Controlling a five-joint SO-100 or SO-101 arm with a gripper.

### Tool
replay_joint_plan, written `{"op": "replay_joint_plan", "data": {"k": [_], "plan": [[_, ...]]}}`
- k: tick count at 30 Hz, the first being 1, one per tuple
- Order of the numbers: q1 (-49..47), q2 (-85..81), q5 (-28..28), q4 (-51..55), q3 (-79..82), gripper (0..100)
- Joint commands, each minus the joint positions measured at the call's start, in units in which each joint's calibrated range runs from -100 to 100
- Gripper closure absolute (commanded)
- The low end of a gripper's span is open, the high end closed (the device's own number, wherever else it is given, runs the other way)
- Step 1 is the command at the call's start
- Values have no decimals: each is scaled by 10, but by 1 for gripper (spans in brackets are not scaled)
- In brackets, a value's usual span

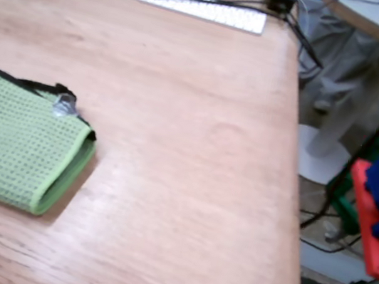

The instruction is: Clean the table

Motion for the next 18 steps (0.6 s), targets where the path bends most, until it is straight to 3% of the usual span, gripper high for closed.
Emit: {"op": "replay_joint_plan", "data": {"k": [1,4,10,12,15,18], "plan": [[48,140,10,-169,-132,97],[92,238,80,-199,-136,88],[77,407,96,-189,-137,85],[78,434,148,-199,-139,72],[90,461,176,-194,-205,41],[77,515,176,-187,-310,30]]}}
